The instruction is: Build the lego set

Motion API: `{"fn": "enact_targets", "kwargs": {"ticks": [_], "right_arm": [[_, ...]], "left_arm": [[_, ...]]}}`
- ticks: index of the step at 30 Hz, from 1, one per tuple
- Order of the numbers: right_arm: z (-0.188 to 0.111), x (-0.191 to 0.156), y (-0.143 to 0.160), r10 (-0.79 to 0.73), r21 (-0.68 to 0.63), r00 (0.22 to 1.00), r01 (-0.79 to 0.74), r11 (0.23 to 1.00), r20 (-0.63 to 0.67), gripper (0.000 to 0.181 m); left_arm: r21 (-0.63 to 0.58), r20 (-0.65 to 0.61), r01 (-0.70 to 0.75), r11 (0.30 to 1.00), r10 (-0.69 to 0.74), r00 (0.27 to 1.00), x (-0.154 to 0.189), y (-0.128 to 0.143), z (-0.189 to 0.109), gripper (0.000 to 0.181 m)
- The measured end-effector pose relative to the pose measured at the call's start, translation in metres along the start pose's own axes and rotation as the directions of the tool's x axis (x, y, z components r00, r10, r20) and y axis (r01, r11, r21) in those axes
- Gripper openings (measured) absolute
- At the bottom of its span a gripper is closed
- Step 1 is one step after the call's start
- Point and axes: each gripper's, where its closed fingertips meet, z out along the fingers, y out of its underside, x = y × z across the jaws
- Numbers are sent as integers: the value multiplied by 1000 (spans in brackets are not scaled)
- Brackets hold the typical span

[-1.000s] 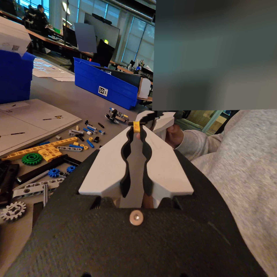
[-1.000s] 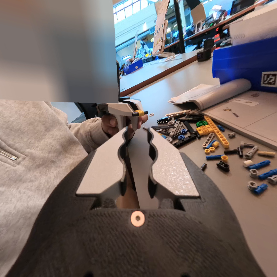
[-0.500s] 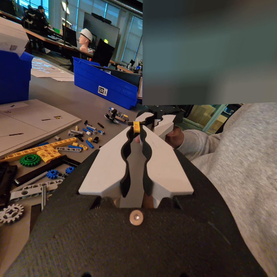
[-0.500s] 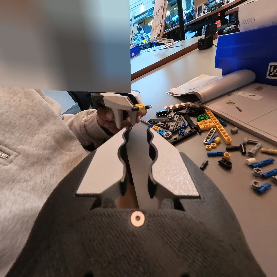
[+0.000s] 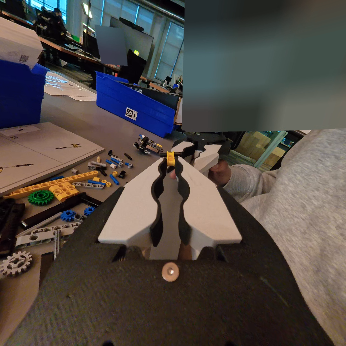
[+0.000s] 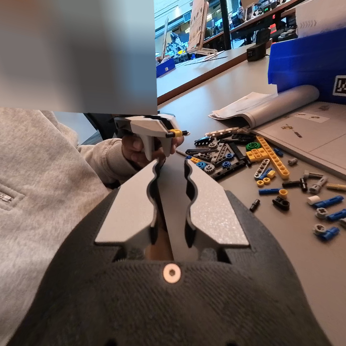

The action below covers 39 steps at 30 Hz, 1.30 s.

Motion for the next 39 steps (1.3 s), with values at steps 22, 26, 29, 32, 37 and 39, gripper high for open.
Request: {"fn": "enact_targets", "kwargs": {"ticks": [22,26,29,32,37,39], "right_arm": [[1,-2,1,-5,-8,1000,5,1000,-2,24],[1,-2,1,-9,-9,1000,9,1000,-4,24],[1,-2,1,-14,-7,1000,14,1000,-10,25],[-1,-2,-4,-11,17,1000,11,1000,-23,26],[-49,47,-47,51,132,939,-6,991,-340,38],[-105,97,-58,79,112,787,-13,994,-611,53]], "left_arm": [[15,17,26,1000,-26,1000,-5,-2,-1,7],[15,19,23,1000,-24,1000,-5,-2,-1,7],[16,21,21,1000,-21,1000,-5,-2,-1,7],[15,23,16,1000,-16,1000,-5,-2,-1,7],[24,28,45,999,-45,999,-8,-3,-1,7],[37,31,59,998,-61,998,-10,-5,-2,7]]}}
